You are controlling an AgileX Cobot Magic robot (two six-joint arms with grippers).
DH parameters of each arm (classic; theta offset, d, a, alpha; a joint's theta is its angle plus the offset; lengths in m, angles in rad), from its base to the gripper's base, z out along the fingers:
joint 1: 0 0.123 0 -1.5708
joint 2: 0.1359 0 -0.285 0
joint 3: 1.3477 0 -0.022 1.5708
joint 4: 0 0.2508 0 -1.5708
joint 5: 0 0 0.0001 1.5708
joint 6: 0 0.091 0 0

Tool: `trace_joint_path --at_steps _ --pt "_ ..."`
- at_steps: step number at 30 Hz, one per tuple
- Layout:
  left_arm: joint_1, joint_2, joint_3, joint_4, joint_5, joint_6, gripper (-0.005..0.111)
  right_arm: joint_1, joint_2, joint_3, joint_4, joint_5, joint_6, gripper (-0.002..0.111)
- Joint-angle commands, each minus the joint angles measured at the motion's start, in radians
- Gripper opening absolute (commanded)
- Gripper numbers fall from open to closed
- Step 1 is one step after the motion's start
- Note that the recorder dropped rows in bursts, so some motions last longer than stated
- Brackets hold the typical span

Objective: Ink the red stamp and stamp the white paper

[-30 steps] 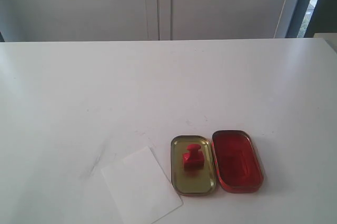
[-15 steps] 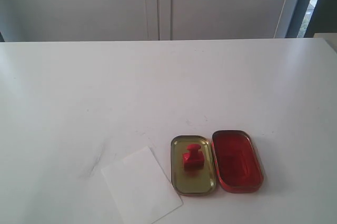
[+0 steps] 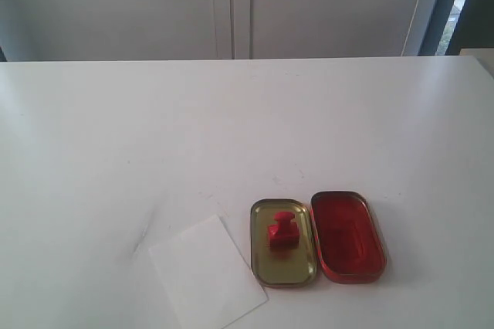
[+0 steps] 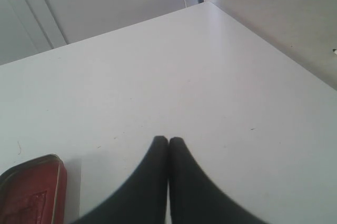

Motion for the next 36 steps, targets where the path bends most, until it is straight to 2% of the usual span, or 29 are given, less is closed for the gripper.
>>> trace_joint_path --at_steps 1,9,19,31,36 --pt "0.001 0.072 -0.082 -0.007 0.072 0.000 0.000 0.004 -0.004 0.005 -0.005 -0.010 0.001 0.000" --pt "0.001 0.204 -0.180 -0.014 0.203 0.004 0.000 0.004 -0.004 0.005 -0.005 -0.010 0.001 0.000" --pt "0.001 0.402 -0.282 -0.089 0.338 0.123 0.000 0.004 -0.004 0.005 -0.005 -0.010 0.001 0.000" --pt "-0.001 0.606 -0.361 -0.094 0.395 0.206 0.000 0.004 -0.004 0.005 -0.005 -0.010 0.001 0.000" --pt "-0.043 0.649 -0.399 -0.096 0.410 0.227 0.000 0.004 -0.004 0.005 -0.005 -0.010 0.024 0.000"
